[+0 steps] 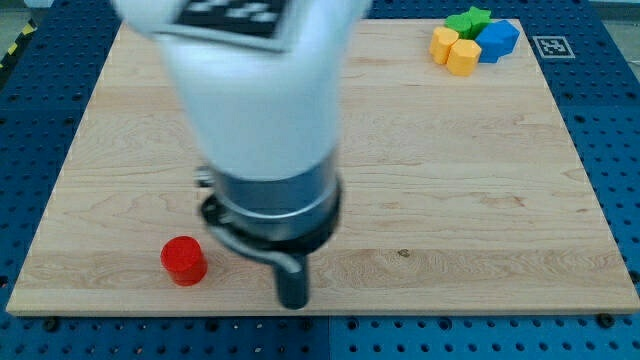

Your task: Move the red circle and red star to the bottom left

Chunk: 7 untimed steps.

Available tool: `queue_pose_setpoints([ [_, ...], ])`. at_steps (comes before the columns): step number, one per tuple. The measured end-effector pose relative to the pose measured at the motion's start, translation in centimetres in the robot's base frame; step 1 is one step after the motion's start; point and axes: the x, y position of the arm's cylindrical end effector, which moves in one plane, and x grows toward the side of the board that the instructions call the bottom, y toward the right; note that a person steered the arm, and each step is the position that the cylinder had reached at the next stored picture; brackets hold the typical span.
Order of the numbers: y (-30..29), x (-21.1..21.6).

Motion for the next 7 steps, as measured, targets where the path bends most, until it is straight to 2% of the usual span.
queue_pose_setpoints([
  [2, 0.1, -7.1],
  [4, -1.9, -5.9],
  [7, -9.1, -5.9],
])
